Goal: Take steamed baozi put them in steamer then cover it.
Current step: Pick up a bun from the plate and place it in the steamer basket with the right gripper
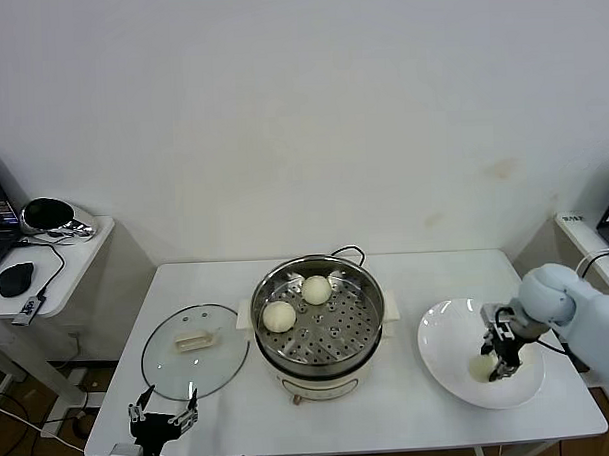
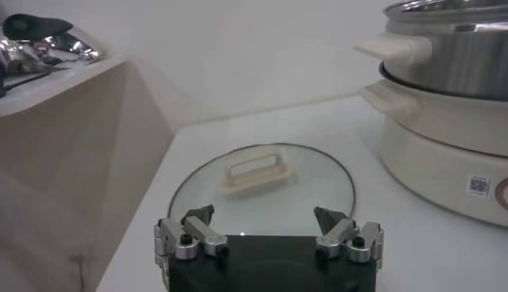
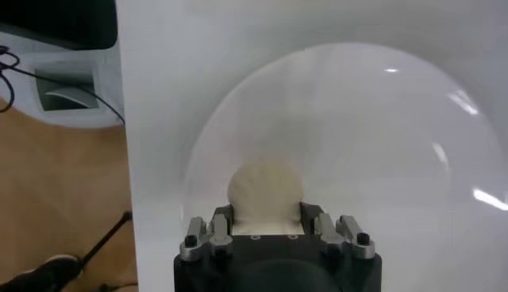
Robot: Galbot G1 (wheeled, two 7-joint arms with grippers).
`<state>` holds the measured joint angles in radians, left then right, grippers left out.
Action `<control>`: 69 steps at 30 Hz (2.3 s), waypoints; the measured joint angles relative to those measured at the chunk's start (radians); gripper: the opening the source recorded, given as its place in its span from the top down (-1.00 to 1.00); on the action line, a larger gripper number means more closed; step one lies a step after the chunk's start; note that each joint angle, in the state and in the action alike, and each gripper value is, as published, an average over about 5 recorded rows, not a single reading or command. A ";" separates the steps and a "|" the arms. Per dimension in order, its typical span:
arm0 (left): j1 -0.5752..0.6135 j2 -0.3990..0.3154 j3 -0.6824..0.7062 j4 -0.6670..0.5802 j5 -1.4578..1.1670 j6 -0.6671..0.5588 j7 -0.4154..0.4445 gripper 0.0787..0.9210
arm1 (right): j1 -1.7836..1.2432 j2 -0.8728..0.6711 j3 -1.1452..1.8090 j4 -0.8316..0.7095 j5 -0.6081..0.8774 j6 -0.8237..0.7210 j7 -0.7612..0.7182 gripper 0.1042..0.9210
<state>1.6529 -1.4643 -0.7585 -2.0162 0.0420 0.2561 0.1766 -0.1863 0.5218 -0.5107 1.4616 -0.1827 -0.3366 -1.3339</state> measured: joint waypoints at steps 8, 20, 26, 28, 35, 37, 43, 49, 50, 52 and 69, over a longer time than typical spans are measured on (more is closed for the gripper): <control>0.008 -0.006 -0.013 -0.020 -0.001 0.000 -0.012 -0.77 | 0.336 0.115 -0.180 -0.040 0.149 0.004 -0.029 -0.05; 0.015 -0.021 -0.039 -0.053 -0.005 -0.007 -0.023 -0.77 | 0.628 0.381 -0.333 -0.229 0.306 0.301 -0.080 -0.04; 0.029 -0.032 -0.047 -0.072 -0.002 -0.008 -0.026 -0.77 | 0.667 0.500 -0.368 -0.291 0.339 0.576 -0.103 -0.05; 0.031 -0.037 -0.047 -0.074 0.000 -0.009 -0.028 -0.77 | 0.669 0.530 -0.378 -0.296 0.334 0.655 -0.106 -0.05; 0.030 -0.047 -0.047 -0.075 -0.003 -0.016 -0.033 -0.77 | 0.652 0.596 -0.406 -0.272 0.254 0.885 -0.090 -0.05; 0.029 -0.047 -0.050 -0.078 -0.005 -0.016 -0.033 -0.77 | 0.649 0.606 -0.419 -0.252 0.225 0.931 -0.082 -0.05; 0.024 -0.045 -0.054 -0.079 -0.014 -0.016 -0.033 -0.77 | 0.628 0.640 -0.449 -0.189 0.152 1.028 -0.059 -0.05; 0.023 -0.047 -0.052 -0.076 -0.015 -0.016 -0.033 -0.77 | 0.602 0.664 -0.474 -0.142 0.105 1.085 -0.049 -0.05; 0.023 -0.047 -0.051 -0.075 -0.015 -0.016 -0.033 -0.77 | 0.598 0.666 -0.480 -0.135 0.100 1.091 -0.048 -0.05; 0.023 -0.047 -0.051 -0.074 -0.015 -0.016 -0.033 -0.77 | 0.590 0.668 -0.491 -0.123 0.090 1.103 -0.047 -0.05; 0.008 -0.050 -0.047 -0.055 -0.017 -0.016 -0.031 -0.77 | 0.542 0.653 -0.551 -0.044 0.064 1.150 -0.048 -0.07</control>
<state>1.6613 -1.5144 -0.8057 -2.0715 0.0252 0.2405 0.1454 0.3557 1.1748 -1.0620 1.4172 -0.1188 0.8133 -1.3815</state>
